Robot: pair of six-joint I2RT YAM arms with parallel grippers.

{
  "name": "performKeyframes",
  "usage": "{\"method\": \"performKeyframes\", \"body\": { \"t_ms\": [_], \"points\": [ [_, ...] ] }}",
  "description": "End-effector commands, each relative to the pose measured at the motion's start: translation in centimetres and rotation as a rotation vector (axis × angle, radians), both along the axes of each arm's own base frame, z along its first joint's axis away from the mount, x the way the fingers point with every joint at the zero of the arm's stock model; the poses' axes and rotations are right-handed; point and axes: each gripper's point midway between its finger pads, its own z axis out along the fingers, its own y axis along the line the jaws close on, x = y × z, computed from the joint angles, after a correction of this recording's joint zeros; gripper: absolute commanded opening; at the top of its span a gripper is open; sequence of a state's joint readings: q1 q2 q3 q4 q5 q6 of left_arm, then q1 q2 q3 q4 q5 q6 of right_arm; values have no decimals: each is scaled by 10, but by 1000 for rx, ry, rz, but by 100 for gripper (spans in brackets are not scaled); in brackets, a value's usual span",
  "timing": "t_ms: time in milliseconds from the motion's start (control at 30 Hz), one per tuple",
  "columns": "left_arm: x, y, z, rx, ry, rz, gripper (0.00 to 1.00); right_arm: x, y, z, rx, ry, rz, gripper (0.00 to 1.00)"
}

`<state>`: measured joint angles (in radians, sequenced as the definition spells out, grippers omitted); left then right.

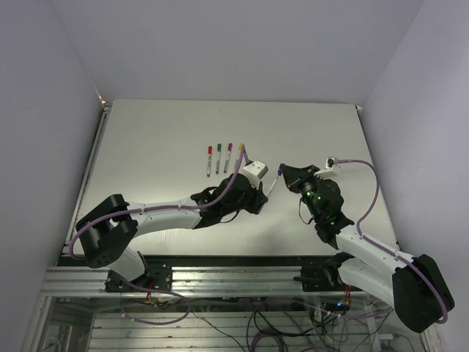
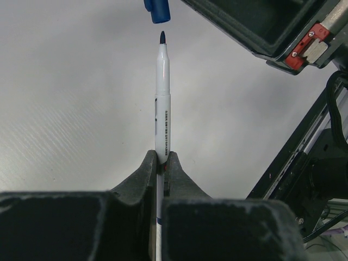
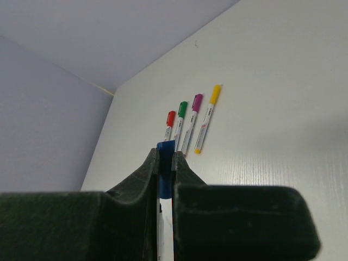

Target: Insert the pens into the pen caps

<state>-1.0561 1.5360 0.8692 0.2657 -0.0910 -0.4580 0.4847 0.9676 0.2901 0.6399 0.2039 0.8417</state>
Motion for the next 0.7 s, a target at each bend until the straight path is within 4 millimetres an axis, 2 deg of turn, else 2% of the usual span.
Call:
{"method": "performKeyframes", "body": {
  "t_ms": [0,367,433,667],
  "points": [
    [2,-6,15,-59,-10,-3,7,-2,4,7,24,-30,21,0],
    [5,-7,16,-69,-7,9,7,-4,6,4,16,-24,36,0],
    [4,-7,15,-69,-5,9,7,-9,15,3,14,-22,68,0],
    [7,-6,13,-70,0,21,7,-13,21,-3,15,-13,91,0]
  ]
}}
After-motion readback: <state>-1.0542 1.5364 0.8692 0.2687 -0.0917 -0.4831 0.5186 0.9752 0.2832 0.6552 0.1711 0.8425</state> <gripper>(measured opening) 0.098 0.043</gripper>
